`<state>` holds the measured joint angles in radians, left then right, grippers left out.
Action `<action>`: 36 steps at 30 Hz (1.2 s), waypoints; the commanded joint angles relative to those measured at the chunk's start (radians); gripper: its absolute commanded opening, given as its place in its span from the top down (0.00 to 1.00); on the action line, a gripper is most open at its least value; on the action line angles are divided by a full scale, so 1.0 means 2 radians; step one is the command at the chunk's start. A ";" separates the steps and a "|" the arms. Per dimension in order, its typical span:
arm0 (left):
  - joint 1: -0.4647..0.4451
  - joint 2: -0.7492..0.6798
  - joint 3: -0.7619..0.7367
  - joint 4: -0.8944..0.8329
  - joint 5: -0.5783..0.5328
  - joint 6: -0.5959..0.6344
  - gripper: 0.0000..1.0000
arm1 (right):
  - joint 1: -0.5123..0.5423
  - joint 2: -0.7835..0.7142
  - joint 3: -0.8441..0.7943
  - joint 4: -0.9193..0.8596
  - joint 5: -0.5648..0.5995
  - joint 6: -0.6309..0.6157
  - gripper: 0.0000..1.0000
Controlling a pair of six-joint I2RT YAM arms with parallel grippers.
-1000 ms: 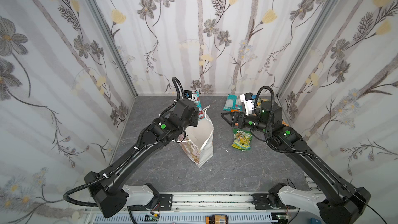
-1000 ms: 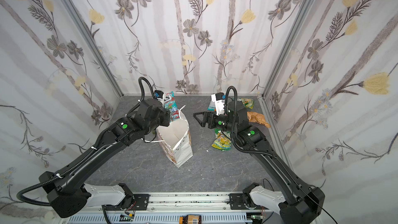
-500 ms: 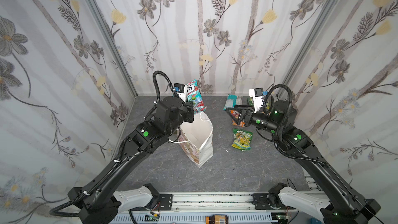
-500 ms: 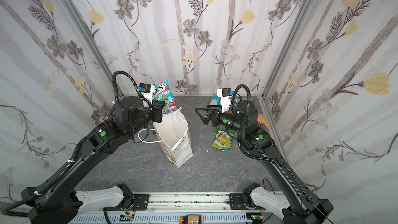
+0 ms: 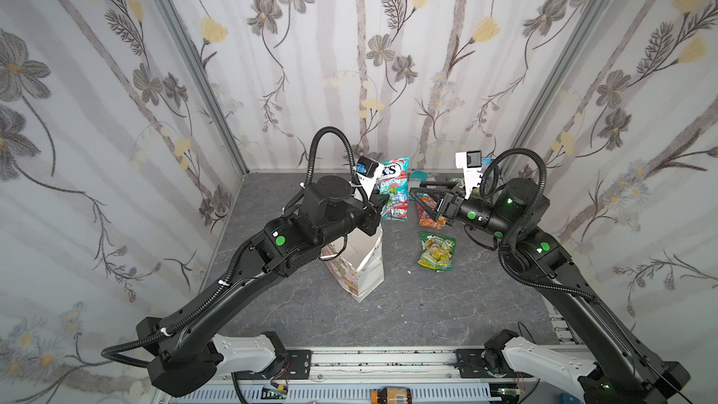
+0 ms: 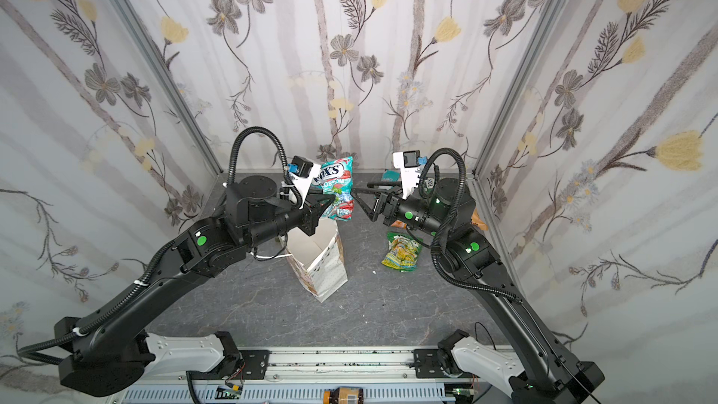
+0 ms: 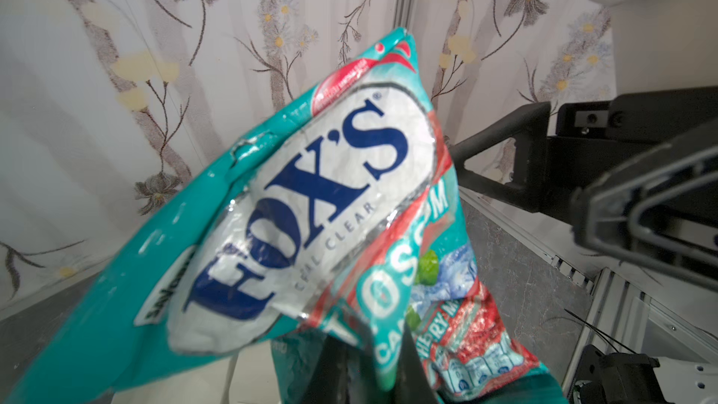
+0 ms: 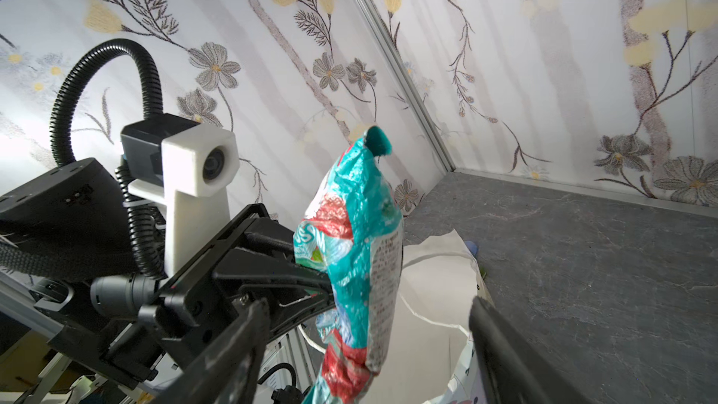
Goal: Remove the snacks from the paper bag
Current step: 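Grasp the teal pack with the right gripper beside the left gripper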
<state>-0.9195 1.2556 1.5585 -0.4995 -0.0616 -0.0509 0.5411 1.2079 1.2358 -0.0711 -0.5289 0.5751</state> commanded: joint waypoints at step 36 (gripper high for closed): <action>-0.047 -0.029 -0.022 0.055 -0.010 0.063 0.31 | -0.005 -0.019 -0.007 0.050 0.038 -0.002 0.88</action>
<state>-1.0130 1.2160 1.5200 -0.4320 -0.0536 0.0715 0.5388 1.1740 1.2240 -0.0349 -0.4866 0.5747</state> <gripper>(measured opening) 0.680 0.214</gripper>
